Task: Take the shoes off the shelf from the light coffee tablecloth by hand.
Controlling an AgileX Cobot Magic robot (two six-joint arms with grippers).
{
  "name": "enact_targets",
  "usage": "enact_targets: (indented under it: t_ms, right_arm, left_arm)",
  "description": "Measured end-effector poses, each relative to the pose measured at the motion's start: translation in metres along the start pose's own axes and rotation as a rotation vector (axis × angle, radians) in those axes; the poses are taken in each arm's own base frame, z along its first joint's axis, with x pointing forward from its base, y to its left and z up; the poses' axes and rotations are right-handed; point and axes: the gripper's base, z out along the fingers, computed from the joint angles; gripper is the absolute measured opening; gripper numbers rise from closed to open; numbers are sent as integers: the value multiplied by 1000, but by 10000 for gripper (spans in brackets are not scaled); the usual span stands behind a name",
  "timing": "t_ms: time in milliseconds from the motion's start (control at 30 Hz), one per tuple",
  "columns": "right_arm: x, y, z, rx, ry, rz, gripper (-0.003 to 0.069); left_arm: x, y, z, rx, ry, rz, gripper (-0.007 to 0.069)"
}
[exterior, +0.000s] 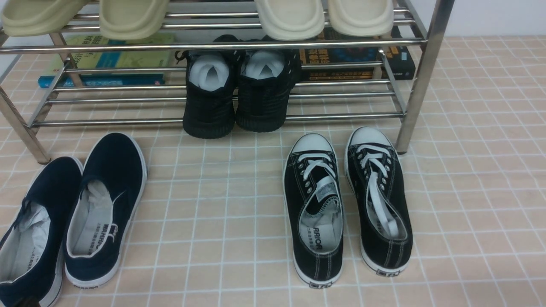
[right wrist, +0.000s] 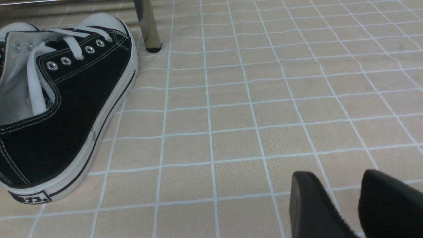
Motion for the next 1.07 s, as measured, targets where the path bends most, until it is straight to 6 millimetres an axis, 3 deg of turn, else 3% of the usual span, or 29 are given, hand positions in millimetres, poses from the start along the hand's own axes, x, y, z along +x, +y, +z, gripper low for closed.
enact_targets:
  t_ms: [1067]
  right_arm:
    - [0,0,0,0,0,0,240]
  left_arm:
    - [0,0,0,0,0,0,90]
